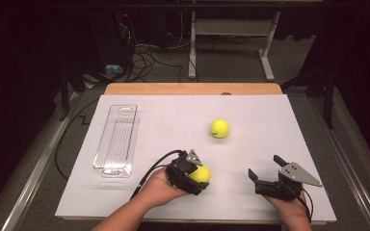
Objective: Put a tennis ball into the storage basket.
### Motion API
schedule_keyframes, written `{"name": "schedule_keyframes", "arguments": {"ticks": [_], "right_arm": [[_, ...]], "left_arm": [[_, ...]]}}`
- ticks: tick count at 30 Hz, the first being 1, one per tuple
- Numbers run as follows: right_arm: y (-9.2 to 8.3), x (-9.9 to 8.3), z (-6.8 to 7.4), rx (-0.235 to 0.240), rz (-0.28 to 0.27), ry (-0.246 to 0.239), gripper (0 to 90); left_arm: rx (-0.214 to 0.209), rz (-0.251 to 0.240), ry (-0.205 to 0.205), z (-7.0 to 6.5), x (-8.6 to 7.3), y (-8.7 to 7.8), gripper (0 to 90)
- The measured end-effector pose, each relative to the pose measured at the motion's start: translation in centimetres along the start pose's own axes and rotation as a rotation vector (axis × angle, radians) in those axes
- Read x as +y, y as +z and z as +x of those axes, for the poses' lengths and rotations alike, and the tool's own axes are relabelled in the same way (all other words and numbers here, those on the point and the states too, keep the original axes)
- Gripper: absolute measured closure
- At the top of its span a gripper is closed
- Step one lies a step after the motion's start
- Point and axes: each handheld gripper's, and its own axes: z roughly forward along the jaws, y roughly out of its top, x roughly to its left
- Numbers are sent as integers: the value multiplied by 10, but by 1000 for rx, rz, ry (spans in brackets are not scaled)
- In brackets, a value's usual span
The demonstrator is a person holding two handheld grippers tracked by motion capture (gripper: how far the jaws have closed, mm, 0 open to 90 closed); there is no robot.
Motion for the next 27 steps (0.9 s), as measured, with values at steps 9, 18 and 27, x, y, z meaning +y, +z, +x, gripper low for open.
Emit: {"name": "schedule_keyframes", "arguments": {"ticks": [9,18,27], "right_arm": [[-1,0,5,9,1,-33,0],[-1,-1,9,15,6,-52,0],[-2,-1,10,25,7,-56,0]], "left_arm": [[28,74,-75,23,-18,-23,267],[46,186,-89,33,-30,-31,267],[-4,297,-122,42,-28,-45,267]]}}
